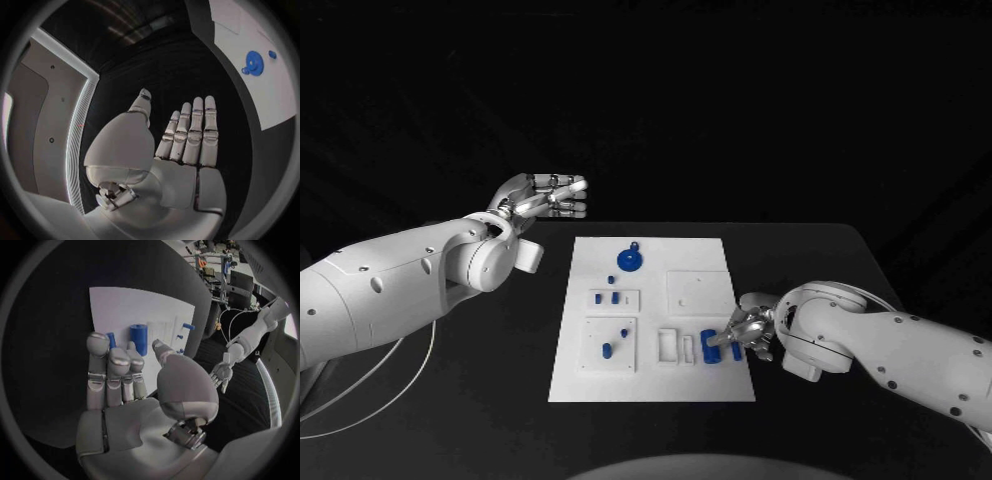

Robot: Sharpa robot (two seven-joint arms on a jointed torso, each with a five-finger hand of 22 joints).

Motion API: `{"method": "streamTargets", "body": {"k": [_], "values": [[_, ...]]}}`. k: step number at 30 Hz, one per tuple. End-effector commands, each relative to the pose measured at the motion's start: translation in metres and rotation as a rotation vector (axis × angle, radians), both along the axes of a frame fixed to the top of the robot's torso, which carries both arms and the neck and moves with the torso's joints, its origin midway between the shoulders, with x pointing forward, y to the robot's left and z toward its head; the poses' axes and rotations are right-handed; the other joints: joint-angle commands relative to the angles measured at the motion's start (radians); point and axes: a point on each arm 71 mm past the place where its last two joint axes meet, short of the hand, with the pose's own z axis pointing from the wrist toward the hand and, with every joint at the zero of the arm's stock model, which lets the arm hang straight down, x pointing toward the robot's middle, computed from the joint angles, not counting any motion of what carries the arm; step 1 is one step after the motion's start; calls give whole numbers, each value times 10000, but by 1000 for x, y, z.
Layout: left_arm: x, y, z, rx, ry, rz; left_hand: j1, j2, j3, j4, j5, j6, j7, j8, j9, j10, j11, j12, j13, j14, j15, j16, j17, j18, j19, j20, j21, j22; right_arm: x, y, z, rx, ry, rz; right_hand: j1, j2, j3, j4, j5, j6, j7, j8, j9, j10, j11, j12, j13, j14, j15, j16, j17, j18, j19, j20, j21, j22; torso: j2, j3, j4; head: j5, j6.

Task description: Assemble the parts on the task board

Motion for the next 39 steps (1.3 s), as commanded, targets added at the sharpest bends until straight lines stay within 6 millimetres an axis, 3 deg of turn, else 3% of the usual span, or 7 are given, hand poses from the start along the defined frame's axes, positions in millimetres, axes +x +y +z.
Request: {"method": "streamTargets", "body": {"k": [1,16,28,30,31,36,39], "values": [[-1,-5,1,-219,-6,-376,-64,-61,-4,69,-57,-41,60,-45,-12,-69,28,9,3,-39,16,-51,-7,-100,-116,1,-35,-9,1,1,-3,-512,-244,18,44,-169,38,188,-189,-55,1,-22,-33,-7,75,-43,-30,15,78,-53,-24,47,449,76,-51,-22,11,4,4,53,-24],[-2,-9,-1,-233,157,-696,-176,71,-34,210,-58,-223,339,-58,-22,-103,115,8,2,-92,37,-53,-11,-130,-191,10,-34,-11,-5,16,-25,-1018,-41,526,219,-621,-116,789,-454,-34,-7,-15,-292,21,53,-123,6,33,41,-126,106,-14,456,15,-34,0,26,3,-8,167,-41],[-2,-9,-2,-237,247,-794,-186,129,-39,228,-60,-206,349,-50,-19,-116,116,9,3,-98,38,-53,-10,-126,-199,14,-29,-9,-4,29,-26,-951,-295,645,383,-467,78,558,-404,78,-25,-16,-305,58,46,-19,117,61,48,-120,179,-25,456,28,62,56,26,-14,-5,212,16],[-2,-9,-2,-239,256,-807,-186,129,-39,228,-60,-206,349,-50,-19,-116,116,9,3,-98,38,-53,-10,-126,-199,14,-29,-9,-3,30,-25,-1145,-519,746,457,-299,153,293,95,90,-16,-17,-281,57,52,8,130,62,54,-124,171,-9,456,41,73,66,32,-13,-3,221,81],[-2,-9,-2,-239,262,-811,-188,143,-49,217,-60,-211,355,-51,-19,-122,119,9,3,-97,38,-53,-10,-124,-196,15,-27,-8,-2,31,-25,-1234,-615,791,395,-222,218,-112,269,81,-17,-32,-275,49,60,15,128,58,65,-112,176,3,458,48,102,89,38,-9,-5,240,75],[-2,-9,-3,-234,290,-816,-193,171,-76,178,-57,-223,376,-53,-20,-131,128,8,2,-95,41,-54,-9,-117,-189,17,-23,-6,0,32,-26,-1562,-925,901,419,-79,643,-1015,738,106,1,-23,-311,29,54,33,120,58,56,-123,145,2,448,55,79,107,30,-6,3,273,158],[-2,-8,-3,-225,318,-819,-193,171,-76,178,-57,-223,376,-53,-20,-131,128,8,2,-95,41,-54,-9,-117,-189,17,-23,-6,3,31,-28,-1824,-1225,947,973,59,808,-2059,1103,12,65,-24,-394,-82,72,-75,60,42,97,-188,93,-31,412,92,10,110,30,-10,3,271,294]]}}
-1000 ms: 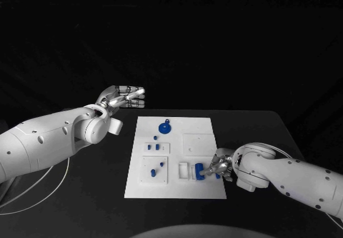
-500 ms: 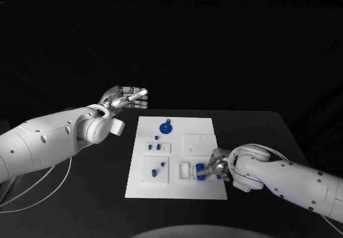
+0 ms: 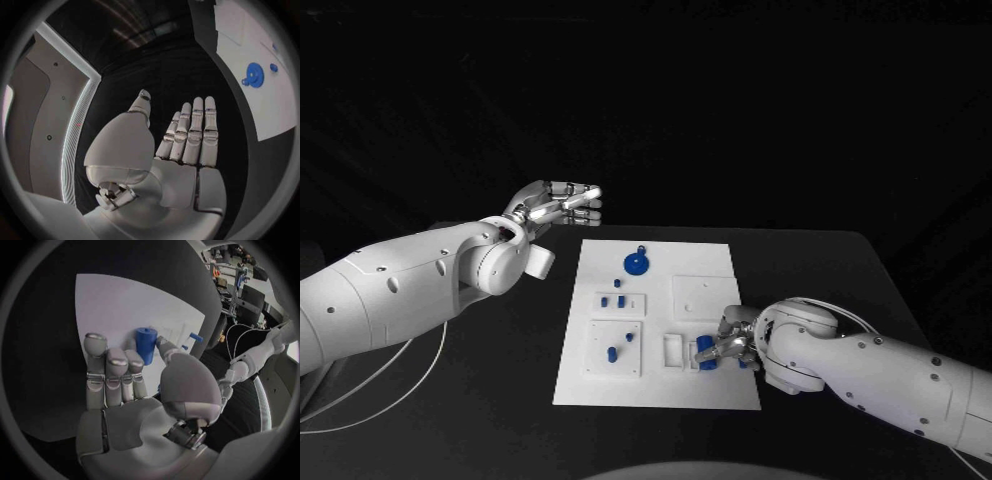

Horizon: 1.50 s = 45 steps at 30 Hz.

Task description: Assemble the parts on the task board

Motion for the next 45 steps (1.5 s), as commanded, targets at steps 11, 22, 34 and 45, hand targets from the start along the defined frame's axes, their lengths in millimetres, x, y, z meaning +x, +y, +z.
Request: {"method": "streamTargets", "body": {"k": [11,22,34,45], "values": [[-1,-2,-2,-43,143,-232,-63,71,-35,-35,-58,1,4,-51,-7,-38,23,9,3,-63,3,-53,-11,-114,-50,20,-25,-9,3,-14,-13,-761,-710,-524,409,514,1903,-2318,1126,87,95,-91,-4840,-269,-22,-108,-170,-18,46,-126,-67,162,396,105,-108,175,0,-6,2,69,70],[-1,-1,-3,101,317,-301,102,139,-16,-272,-42,-87,18,-56,-12,-134,33,10,3,-88,15,-53,-5,-93,-45,35,-23,-8,5,-29,-12,922,-85,-2344,-74,619,2985,-2792,2048,342,50,-88,-4736,-223,-84,8,-173,-16,6,-91,-18,150,407,65,7,460,6,-3,-3,52,-4],[-1,-2,-6,360,517,-319,292,267,-57,-620,-25,-287,-8,-71,-23,-424,36,10,2,-86,20,-51,6,-60,-19,46,-15,-4,8,-37,-2,1962,380,-3146,-97,921,2017,-2155,570,740,-166,-84,-4578,-123,-136,164,-128,14,-20,-16,26,85,462,43,93,558,5,-9,2,116,-72],[-1,-1,-7,445,572,-317,308,290,-88,-673,-24,-305,-1,-66,-22,-431,32,11,3,-84,20,-53,5,-53,-8,48,-16,-4,2,-16,13,2749,600,-2851,-95,909,1839,-2203,2209,912,-193,-84,-4592,-119,-169,172,-130,9,-46,-5,23,46,464,10,88,604,9,-19,19,179,-125]]}}
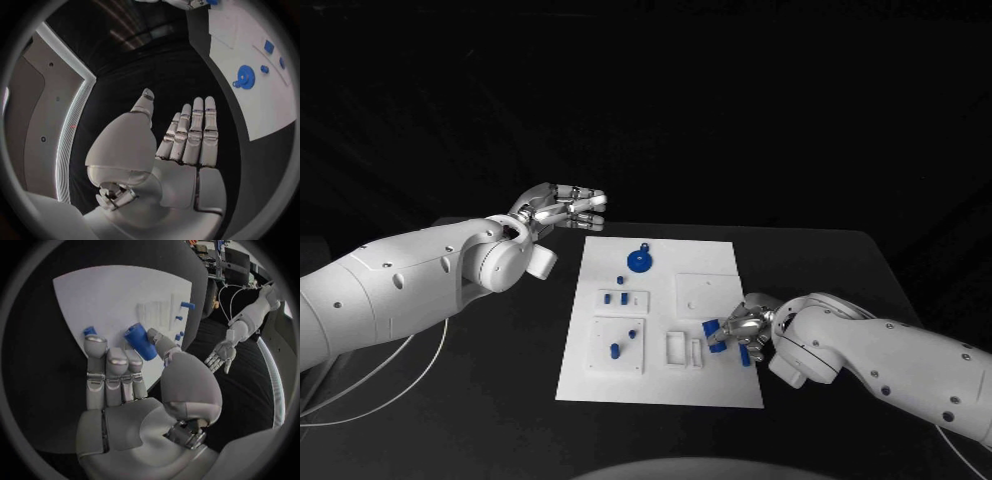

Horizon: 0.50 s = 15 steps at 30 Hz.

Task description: Assemble the parts on the task board

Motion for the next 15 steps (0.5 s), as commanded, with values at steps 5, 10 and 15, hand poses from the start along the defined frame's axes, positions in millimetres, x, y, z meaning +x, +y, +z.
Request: {"method": "streamTargets", "body": {"k": [5,10,15], "values": [[0,-2,0,56,47,-209,52,43,9,-51,-25,-55,1,-28,-15,-73,-3,10,2,-50,-15,-53,4,-52,-9,47,-17,-6,-5,14,4,601,304,58,288,458,-187,-167,271,239,-134,86,50,69,-21,61,5,-27,-72,53,6,-83,465,-62,49,40,-4,-20,6,77,-55],[0,-2,0,60,59,-227,67,54,4,-80,-18,-36,0,-26,-14,-82,-3,11,2,-54,-13,-53,4,-51,-11,48,-19,-6,-7,21,4,670,472,305,313,546,-526,-128,-28,251,-156,85,37,77,-22,69,8,-24,-71,61,9,-90,466,-62,27,52,3,-16,-2,86,-69],[0,-3,-1,60,73,-262,56,54,-2,-80,-20,-43,4,-26,-14,-87,-3,10,2,-65,-10,-56,3,-52,-14,51,-20,-7,-7,28,4,568,691,650,302,586,-886,-13,-120,251,-173,83,-3,66,-21,38,-12,-26,-62,53,3,-98,465,-55,-8,61,2,-14,7,73,-73]]}}
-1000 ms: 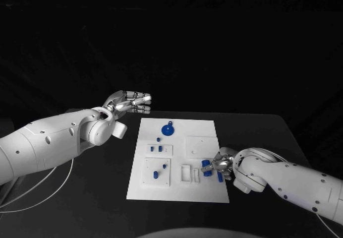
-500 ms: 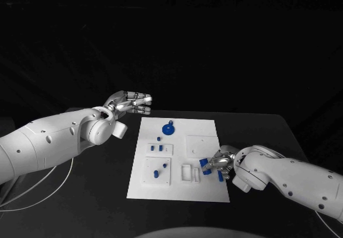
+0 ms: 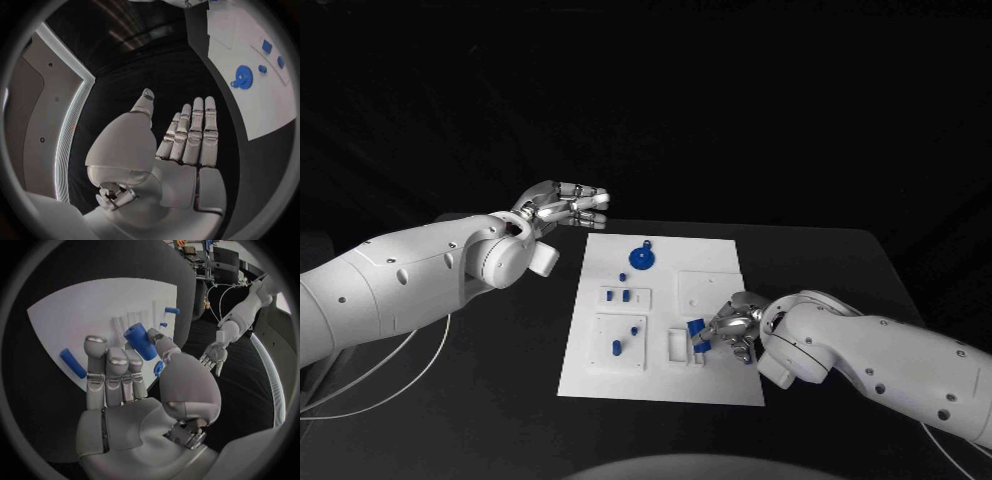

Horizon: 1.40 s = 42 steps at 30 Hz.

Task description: Assemble the parts on the task board

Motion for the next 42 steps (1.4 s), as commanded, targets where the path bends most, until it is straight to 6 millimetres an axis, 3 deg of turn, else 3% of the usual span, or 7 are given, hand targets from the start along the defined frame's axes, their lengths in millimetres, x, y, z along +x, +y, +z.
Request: {"method": "streamTargets", "body": {"k": [1,26,30,32,34,38,42], "values": [[-1,-3,0,-28,0,-243,56,54,-2,-80,-20,-43,3,-27,-15,-88,-3,10,2,-65,-10,-56,3,-52,-15,51,-20,-7,-1,4,-2,-101,443,378,229,365,-182,84,-138,229,-192,81,-11,26,10,21,-23,-30,-60,47,-2,-104,463,-48,-15,11,1,7,8,6,-8],[-1,-6,0,-40,12,-421,-4,42,7,2,-23,-47,16,-28,-16,-127,-25,10,2,-75,-9,-53,6,-55,-28,54,-20,-7,-2,29,-13,-260,839,1111,247,259,-1354,1159,-198,300,-247,81,-94,38,-18,-64,-111,-31,-105,-47,-24,-104,478,-94,-91,-40,8,15,-1,136,-63],[-1,-6,0,-25,5,-430,-4,42,7,2,-23,-47,16,-28,-16,-127,-25,10,2,-75,-9,-53,6,-55,-28,54,-20,-7,0,29,-15,-302,746,1004,184,202,-1502,1414,-738,287,-240,81,-98,41,-10,-67,-115,-32,-100,-61,-26,-96,480,-92,-72,-43,8,12,5,130,-60],[-2,-6,0,-26,7,-442,-6,41,8,7,-23,-48,19,-28,-16,-129,-21,10,2,-77,-8,-53,6,-54,-28,54,-20,-7,0,29,-15,-325,733,987,-216,-43,-1625,2058,-2241,299,-214,83,-84,56,11,-66,-120,-29,-75,-66,-25,-99,478,-77,-34,-31,11,11,4,138,-69],[-2,-6,0,-29,10,-453,-4,51,13,16,-22,-67,29,-30,-17,-141,-9,10,2,-77,-5,-52,8,-49,-20,54,-15,-5,0,29,-16,-343,737,998,-270,-685,-1318,3162,-2917,286,-209,84,-20,59,14,-74,-131,-29,-75,-62,-13,-85,475,-69,-22,-23,16,8,1,142,-74],[-2,-6,0,-28,19,-461,-3,52,13,16,-22,-73,34,-29,-16,-144,-7,10,2,-78,-6,-53,7,-47,-15,53,-13,-4,1,29,-16,-356,754,1032,26,-1094,-1547,4250,-2996,268,-214,92,12,68,12,-122,-137,-36,-107,-76,28,-125,475,-119,-32,-16,15,6,2,135,-75],[-2,-6,0,-28,26,-469,-5,45,8,15,-23,-95,39,-30,-18,-147,0,11,2,-84,-4,-54,6,-42,-6,56,-12,-4,0,30,-17,-351,788,1123,125,-906,-2772,4685,-2995,222,-210,93,11,57,14,-162,-117,-28,-108,-121,50,-128,472,-120,-69,-16,8,15,-2,141,-93]]}}
